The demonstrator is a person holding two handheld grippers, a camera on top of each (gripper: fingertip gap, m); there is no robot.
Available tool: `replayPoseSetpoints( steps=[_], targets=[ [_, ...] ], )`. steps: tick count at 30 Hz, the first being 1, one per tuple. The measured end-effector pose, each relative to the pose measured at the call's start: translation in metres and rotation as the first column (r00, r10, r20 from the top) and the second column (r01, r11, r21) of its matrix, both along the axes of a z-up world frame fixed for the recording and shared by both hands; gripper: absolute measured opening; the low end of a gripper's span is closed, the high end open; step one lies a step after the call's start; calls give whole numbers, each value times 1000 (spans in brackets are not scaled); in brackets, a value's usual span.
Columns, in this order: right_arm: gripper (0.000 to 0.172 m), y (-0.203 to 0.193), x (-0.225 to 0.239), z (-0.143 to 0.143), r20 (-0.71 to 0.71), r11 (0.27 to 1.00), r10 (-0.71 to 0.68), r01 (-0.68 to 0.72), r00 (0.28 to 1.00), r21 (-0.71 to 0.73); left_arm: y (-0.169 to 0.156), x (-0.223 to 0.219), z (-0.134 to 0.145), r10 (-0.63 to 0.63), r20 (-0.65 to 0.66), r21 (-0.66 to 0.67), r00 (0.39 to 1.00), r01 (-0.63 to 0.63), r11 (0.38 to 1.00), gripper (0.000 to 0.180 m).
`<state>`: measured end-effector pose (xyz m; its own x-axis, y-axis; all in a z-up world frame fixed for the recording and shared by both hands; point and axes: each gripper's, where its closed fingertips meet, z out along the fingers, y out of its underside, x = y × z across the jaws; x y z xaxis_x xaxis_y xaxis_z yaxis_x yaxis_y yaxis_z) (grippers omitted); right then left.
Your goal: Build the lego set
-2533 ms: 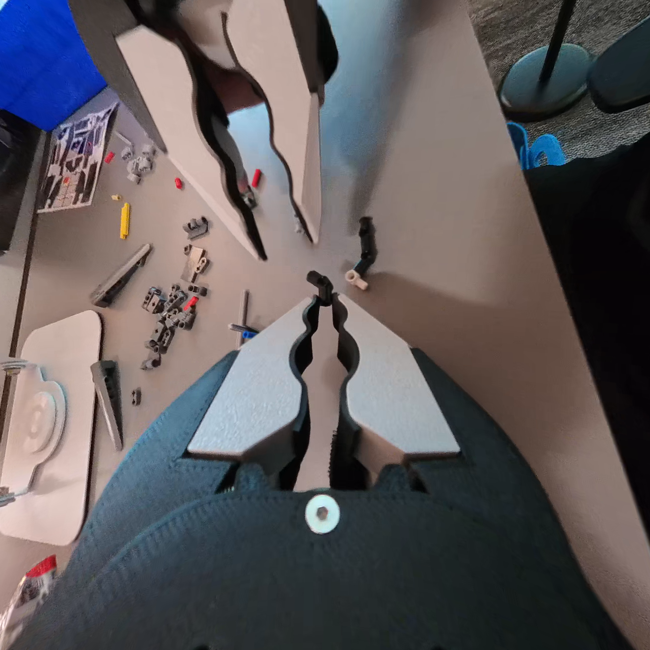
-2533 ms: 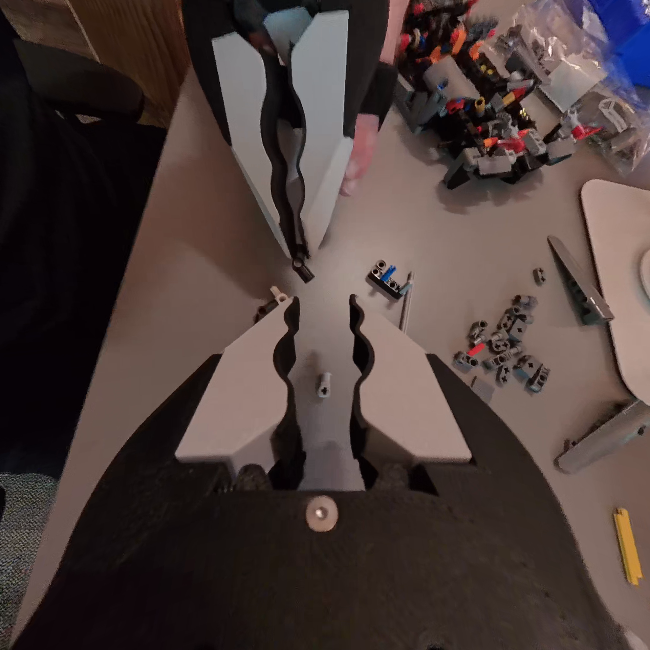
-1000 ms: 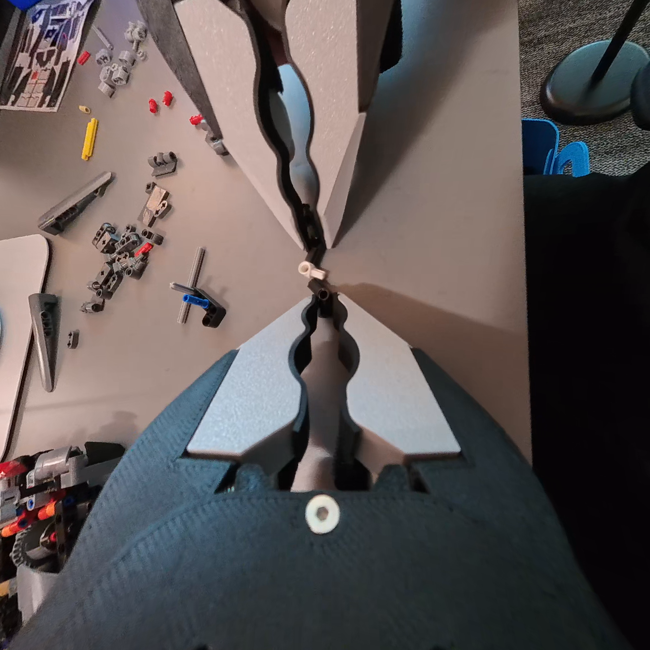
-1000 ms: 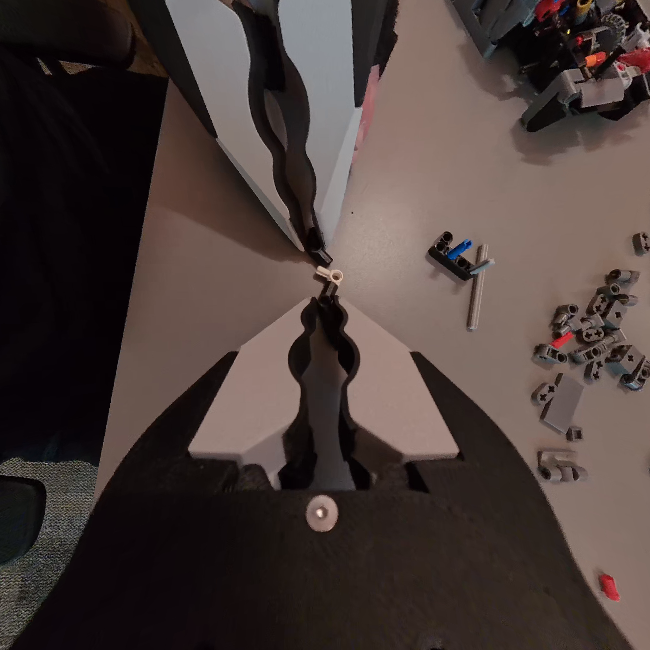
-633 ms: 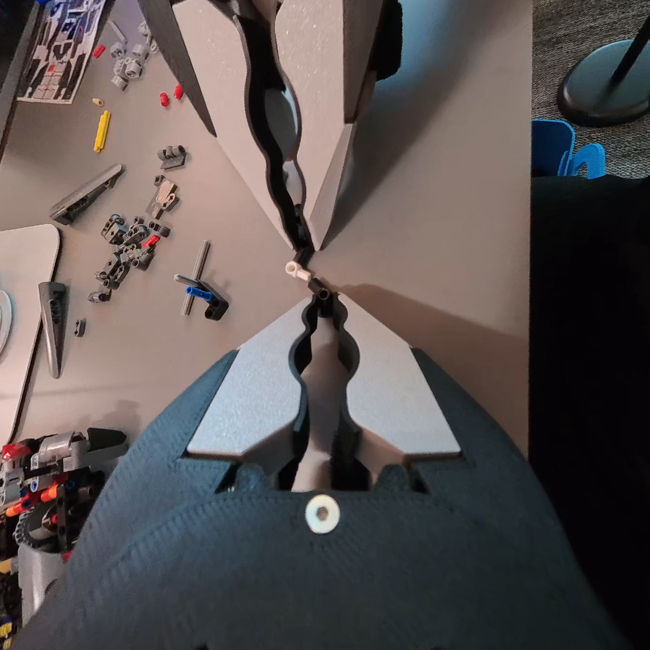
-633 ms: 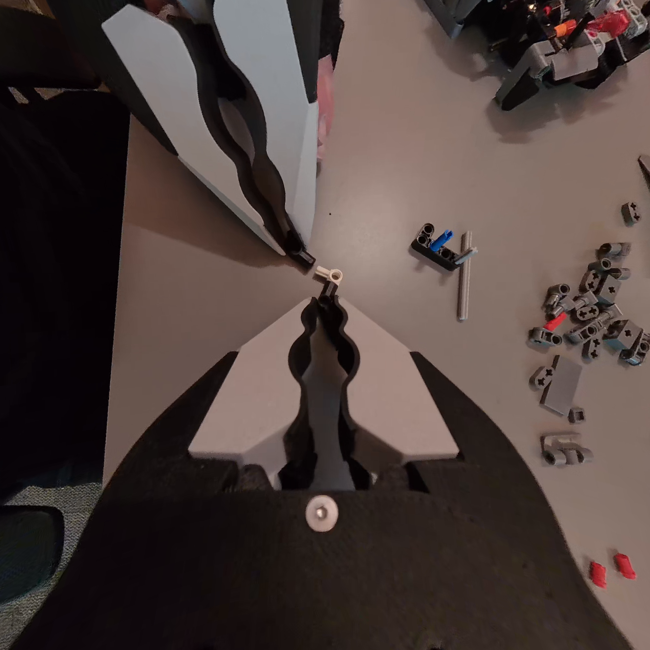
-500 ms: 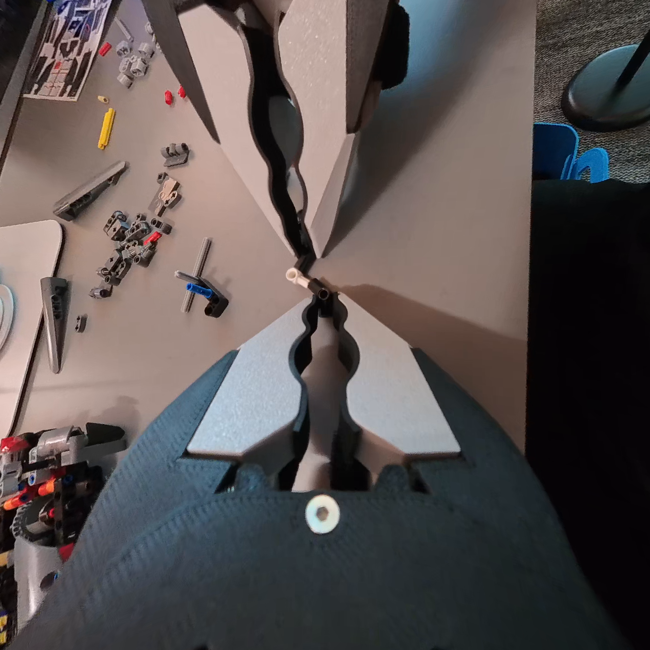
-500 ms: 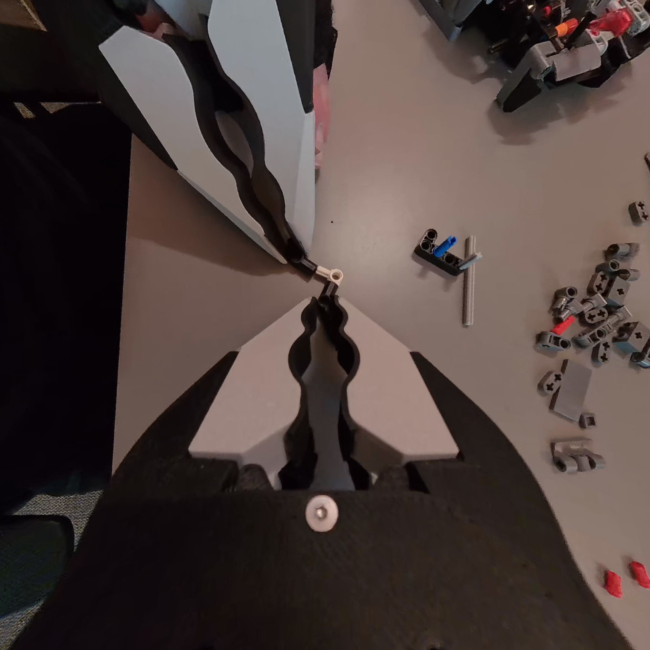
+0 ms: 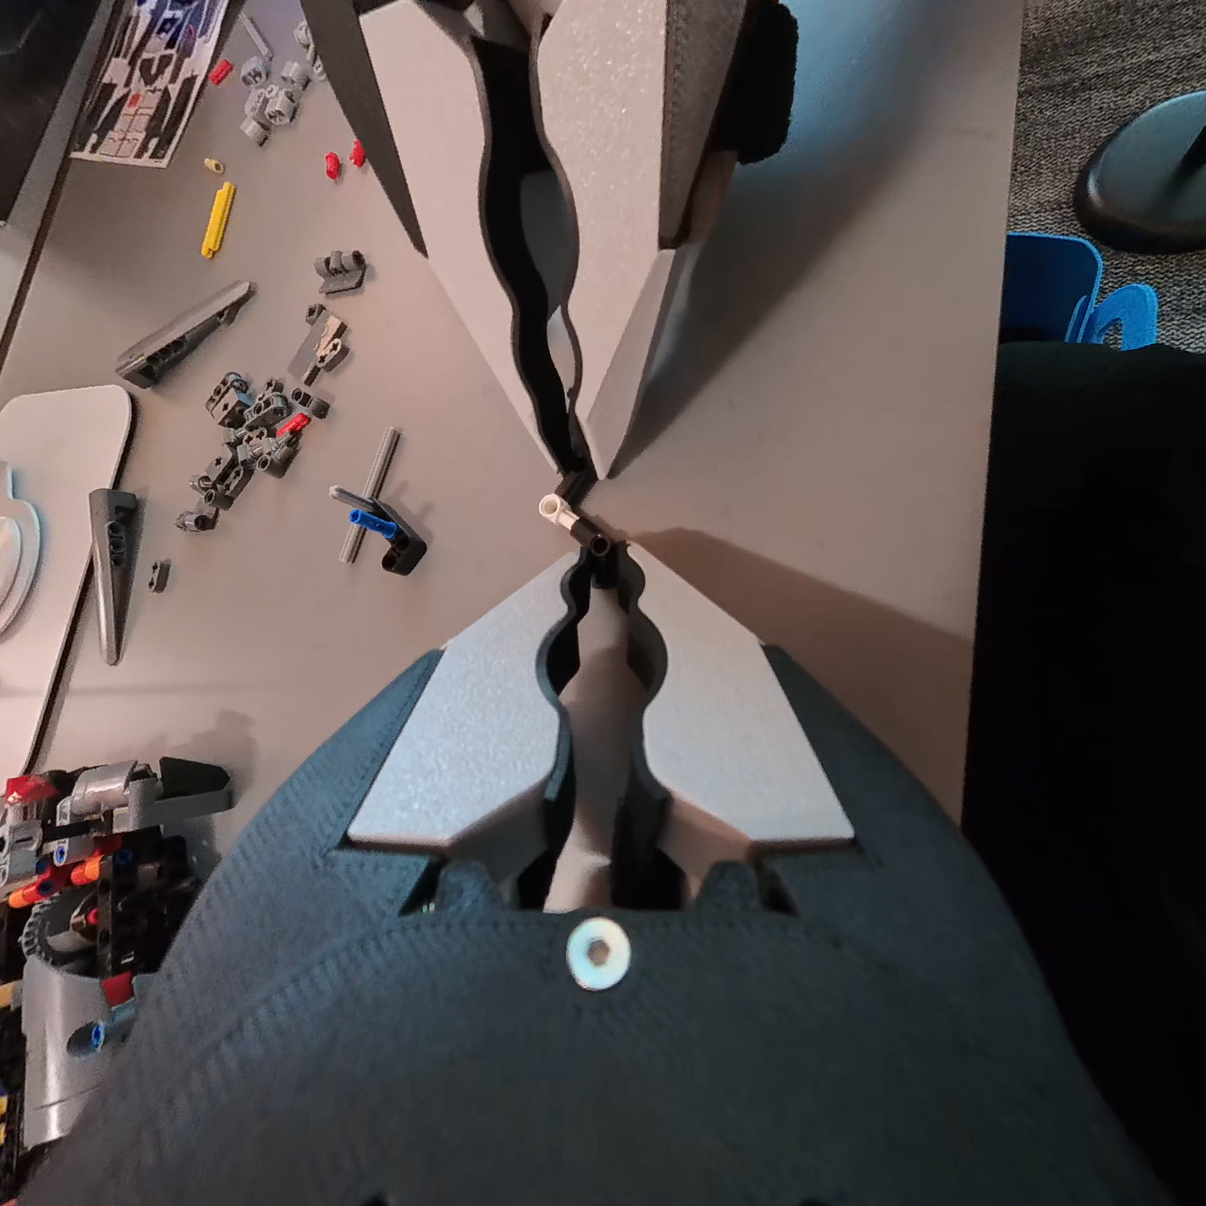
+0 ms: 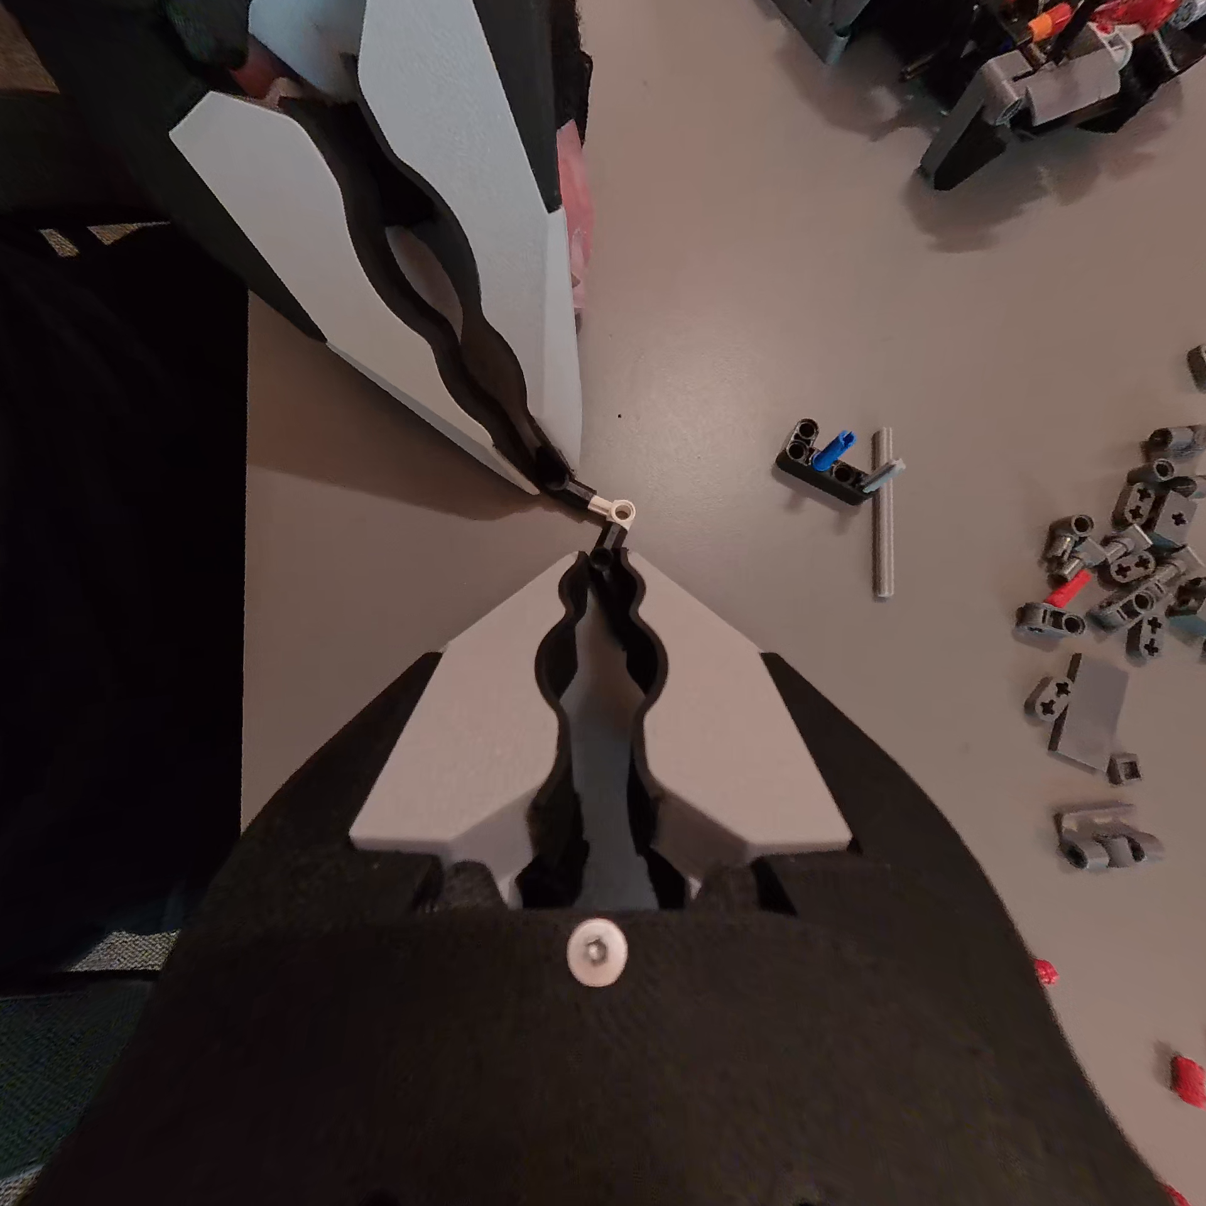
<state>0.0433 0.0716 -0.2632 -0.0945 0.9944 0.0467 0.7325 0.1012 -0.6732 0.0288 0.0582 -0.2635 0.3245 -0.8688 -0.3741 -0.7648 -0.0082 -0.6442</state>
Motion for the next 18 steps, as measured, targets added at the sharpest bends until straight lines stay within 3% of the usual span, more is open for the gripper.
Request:
replayPoseSetpoints(
  steps=[1, 4, 11, 18],
  targets=[
    [4, 0, 0, 0, -2, 1000, 0, 0, 1000, -4, 0, 0, 0, 1, 1, -2, 1000, -1, 1000, 5],
    [7, 0, 0, 0, -5, 1000, -7, 7, 1000, -25, 0, 0, 0, 2, 5, -7, 1000, -2, 1000, 5],
    [32, -2, -2, 0, -1, 999, -6, 6, 1000, -37, 1, 0, 0, 3, 2, -4, 1000, -3, 1000, 5],
    [20, -3, -9, 0, -4, 999, 9, -9, 1000, -38, 1, 0, 0, 2, 10, -9, 1000, -2, 1000, 5]
  ],
)
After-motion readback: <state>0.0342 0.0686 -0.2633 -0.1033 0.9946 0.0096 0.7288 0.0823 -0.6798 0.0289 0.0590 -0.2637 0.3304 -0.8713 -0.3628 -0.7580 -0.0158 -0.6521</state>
